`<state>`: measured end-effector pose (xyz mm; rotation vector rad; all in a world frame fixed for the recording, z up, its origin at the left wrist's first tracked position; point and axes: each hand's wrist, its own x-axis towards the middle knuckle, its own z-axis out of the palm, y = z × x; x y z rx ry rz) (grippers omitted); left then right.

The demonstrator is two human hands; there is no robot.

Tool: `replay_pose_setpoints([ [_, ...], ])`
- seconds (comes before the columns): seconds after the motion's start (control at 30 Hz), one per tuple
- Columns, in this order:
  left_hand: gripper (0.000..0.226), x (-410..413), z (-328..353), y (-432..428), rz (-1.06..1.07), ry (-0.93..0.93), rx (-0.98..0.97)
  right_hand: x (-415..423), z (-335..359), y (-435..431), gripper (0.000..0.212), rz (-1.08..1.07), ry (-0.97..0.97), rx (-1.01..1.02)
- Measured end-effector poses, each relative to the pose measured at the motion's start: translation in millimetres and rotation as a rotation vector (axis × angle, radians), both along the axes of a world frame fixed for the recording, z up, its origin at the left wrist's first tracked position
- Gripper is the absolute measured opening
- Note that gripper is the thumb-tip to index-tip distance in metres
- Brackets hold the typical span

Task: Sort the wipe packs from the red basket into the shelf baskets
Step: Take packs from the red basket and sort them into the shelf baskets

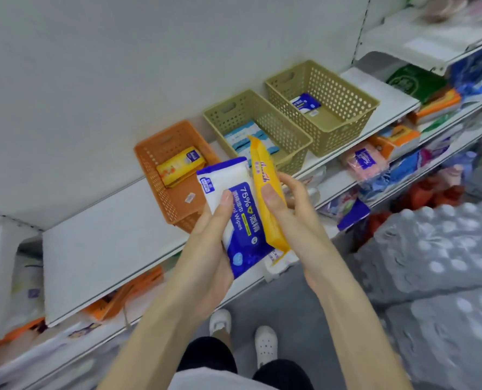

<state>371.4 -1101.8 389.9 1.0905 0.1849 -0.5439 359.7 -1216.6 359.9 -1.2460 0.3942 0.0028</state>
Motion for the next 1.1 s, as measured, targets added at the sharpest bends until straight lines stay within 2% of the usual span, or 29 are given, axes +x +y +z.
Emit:
replay_pose_setpoints([
  [0.07, 0.039, 5, 0, 11, 0.025, 0.0, -0.003, 13, -4, 14, 0.058, 0.04, -0.038, -0.057],
  [0.17, 0.039, 17, -1, 34, 0.093, 0.031, -0.041, 29, -9, 31, 0.042, 0.078, -0.039, -0.033],
  [0.23, 0.036, 27, -2, 55, 0.145, 0.065, -0.054, 39, -10, 40, 0.05, 0.097, -0.018, -0.013],
  [0.3, 0.04, 37, -4, 79, 0.196, 0.111, -0.091, 53, -8, 53, 0.067, 0.14, 0.037, 0.03],
  [0.37, 0.041, 46, -6, 101, 0.236, 0.137, -0.128, 67, -4, 71, 0.069, 0.218, 0.092, 0.039],
  [0.47, 0.04, 60, -10, 134, 0.325, 0.177, -0.176, 88, -7, 102, 0.05, 0.272, 0.141, 0.061],
  [0.6, 0.052, 83, -17, 180, 0.435, 0.197, -0.126, 116, -18, 134, 0.034, 0.237, 0.227, 0.15],
  [0.7, 0.027, 97, -27, 211, 0.489, 0.223, -0.122, 131, -32, 150, 0.036, 0.23, 0.256, 0.159],
  [0.77, 0.02, 106, -36, 225, 0.493, 0.265, -0.103, 137, -44, 159, 0.039, 0.239, 0.275, 0.173],
  [0.9, 0.03, 124, -51, 235, 0.445, 0.315, -0.081, 149, -61, 165, 0.036, 0.186, 0.33, 0.224],
  [1.0, 0.029, 136, -61, 234, 0.398, 0.31, -0.025, 160, -66, 161, 0.042, 0.184, 0.353, 0.276],
  [1.1, 0.042, 152, -68, 228, 0.37, 0.312, 0.032, 176, -72, 152, 0.048, 0.206, 0.371, 0.274],
])
